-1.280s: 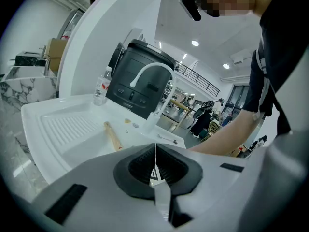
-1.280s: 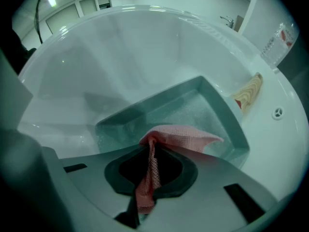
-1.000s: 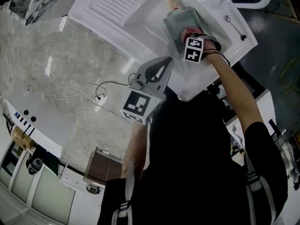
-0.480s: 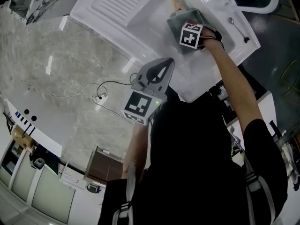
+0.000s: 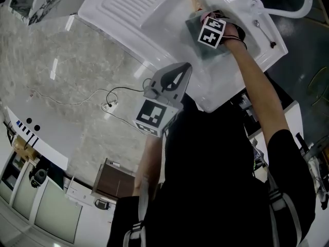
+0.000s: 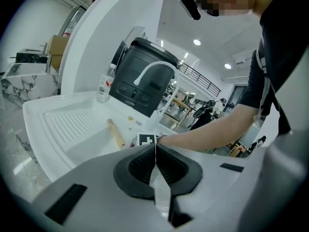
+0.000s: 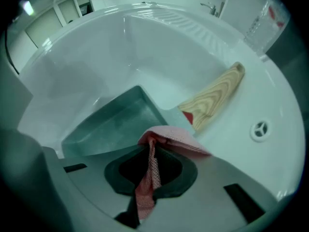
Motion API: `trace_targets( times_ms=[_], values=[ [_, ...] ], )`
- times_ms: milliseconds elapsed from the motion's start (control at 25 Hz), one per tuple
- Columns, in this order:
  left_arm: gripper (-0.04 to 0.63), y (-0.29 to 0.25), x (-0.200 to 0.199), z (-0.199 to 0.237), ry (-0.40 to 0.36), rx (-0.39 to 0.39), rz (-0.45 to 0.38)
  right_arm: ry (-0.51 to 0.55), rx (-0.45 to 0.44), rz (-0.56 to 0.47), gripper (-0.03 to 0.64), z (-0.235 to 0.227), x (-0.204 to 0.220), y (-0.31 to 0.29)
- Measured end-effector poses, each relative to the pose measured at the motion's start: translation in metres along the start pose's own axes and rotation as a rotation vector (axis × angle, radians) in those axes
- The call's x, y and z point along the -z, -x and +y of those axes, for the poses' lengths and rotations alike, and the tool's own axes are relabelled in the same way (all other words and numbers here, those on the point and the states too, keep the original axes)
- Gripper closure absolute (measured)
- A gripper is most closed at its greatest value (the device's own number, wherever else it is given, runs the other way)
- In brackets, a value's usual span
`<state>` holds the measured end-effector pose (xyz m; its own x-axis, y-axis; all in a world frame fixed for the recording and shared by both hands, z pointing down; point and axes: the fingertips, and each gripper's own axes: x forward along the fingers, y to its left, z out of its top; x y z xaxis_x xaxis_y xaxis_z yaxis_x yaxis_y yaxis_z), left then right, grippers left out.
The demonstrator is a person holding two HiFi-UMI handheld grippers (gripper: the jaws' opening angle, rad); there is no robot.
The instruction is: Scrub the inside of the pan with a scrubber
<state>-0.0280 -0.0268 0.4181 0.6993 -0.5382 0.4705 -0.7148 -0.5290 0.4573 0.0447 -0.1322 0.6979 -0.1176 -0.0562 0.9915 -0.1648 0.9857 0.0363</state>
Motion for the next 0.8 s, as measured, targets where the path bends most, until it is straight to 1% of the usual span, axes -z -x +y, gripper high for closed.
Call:
trace_targets(
  times_ms=[40, 120, 240, 320, 440, 680, 800],
  values=[
    [0.563, -0.001, 0.000, 0.000, -0.002, 0.001, 0.001, 0.017, 0.050, -0.013, 0.571, -0.007, -0.002, 0.000],
    [0.562, -0.002, 0.000, -0.002, -0.005, 0.003, 0.002, 0.061, 0.119, -0.039, 0.571, -0.012, -0.003, 0.001],
    [0.562, -0.003, 0.002, -0.004, -0.009, 0.005, 0.006, 0.135, 0.206, -0.084, 0.572, -0.009, -0.004, 0.002],
    [0.562, -0.005, 0.003, -0.007, -0.009, 0.008, 0.006, 0.189, 0.240, -0.087, 0.573, -0.002, 0.000, 0.002],
    [0.561, -0.009, 0.003, -0.012, -0.013, 0.015, 0.004, 0.249, 0.221, -0.060, 0.573, 0.015, 0.012, 0.000],
    [0.561, -0.013, 0.002, -0.025, -0.025, 0.029, 0.005, 0.256, 0.118, -0.031, 0.573, 0.056, 0.038, -0.002],
    [0.562, -0.014, 0.002, -0.030, -0.031, 0.030, 0.003, 0.276, 0.050, -0.006, 0.572, 0.077, 0.051, -0.003]
  ],
)
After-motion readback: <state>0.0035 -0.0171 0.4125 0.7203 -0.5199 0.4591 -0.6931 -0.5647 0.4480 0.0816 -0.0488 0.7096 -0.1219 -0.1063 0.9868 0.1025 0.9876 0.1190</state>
